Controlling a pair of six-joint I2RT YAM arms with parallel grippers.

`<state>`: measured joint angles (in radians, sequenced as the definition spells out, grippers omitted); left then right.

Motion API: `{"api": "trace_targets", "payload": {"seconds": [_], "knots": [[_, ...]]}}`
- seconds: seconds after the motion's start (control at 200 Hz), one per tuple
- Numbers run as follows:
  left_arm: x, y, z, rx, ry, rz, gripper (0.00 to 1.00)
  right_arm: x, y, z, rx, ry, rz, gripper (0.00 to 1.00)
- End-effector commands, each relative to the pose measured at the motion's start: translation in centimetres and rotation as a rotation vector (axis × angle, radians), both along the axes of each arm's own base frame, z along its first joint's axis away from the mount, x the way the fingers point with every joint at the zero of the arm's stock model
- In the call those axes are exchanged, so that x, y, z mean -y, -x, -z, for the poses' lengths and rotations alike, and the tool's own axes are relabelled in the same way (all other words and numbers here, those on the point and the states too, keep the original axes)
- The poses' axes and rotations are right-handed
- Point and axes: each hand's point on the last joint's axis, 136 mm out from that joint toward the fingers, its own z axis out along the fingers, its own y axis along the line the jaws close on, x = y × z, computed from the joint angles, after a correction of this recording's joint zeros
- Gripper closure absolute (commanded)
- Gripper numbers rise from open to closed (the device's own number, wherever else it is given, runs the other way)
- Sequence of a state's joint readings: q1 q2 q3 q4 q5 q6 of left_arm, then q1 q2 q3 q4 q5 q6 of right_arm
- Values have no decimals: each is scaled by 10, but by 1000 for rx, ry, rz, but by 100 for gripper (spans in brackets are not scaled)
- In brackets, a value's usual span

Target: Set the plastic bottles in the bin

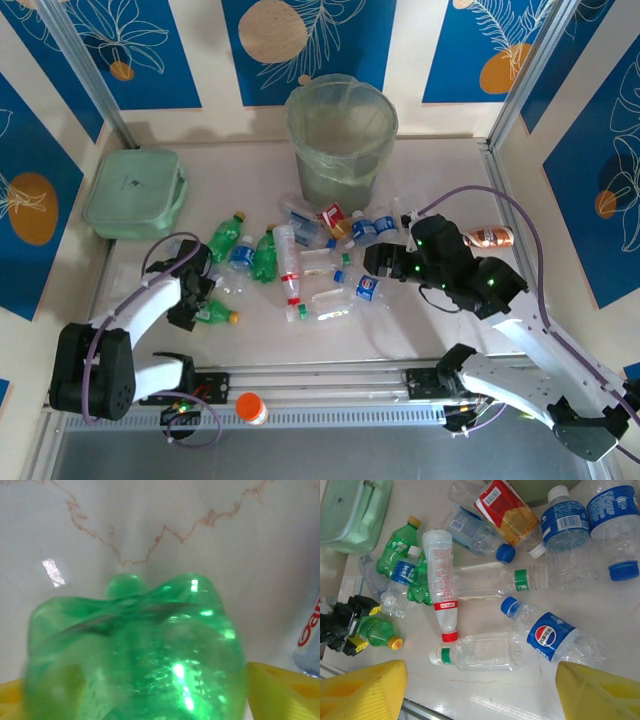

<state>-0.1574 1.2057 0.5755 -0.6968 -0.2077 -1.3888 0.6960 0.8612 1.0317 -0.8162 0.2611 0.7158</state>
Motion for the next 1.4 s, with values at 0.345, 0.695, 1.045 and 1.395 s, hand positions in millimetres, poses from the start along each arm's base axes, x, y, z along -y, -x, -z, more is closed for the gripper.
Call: {"api": "trace_targets", "payload": {"seconds": [0.345, 0.695, 1.045, 1.395], "knots": [[-5, 11, -19, 29, -13, 54, 42, 3, -1, -27, 158, 28, -63, 19], [45, -42, -125, 413, 111, 474, 60, -9, -16, -28, 171, 32, -27, 17], [121, -78, -253, 890, 244, 919, 66, -75, 12, -68, 224, -210, -418, 17], [198, -81, -332, 1237, 462, 1131, 71, -105, -1, -69, 140, -272, -426, 14]]}}
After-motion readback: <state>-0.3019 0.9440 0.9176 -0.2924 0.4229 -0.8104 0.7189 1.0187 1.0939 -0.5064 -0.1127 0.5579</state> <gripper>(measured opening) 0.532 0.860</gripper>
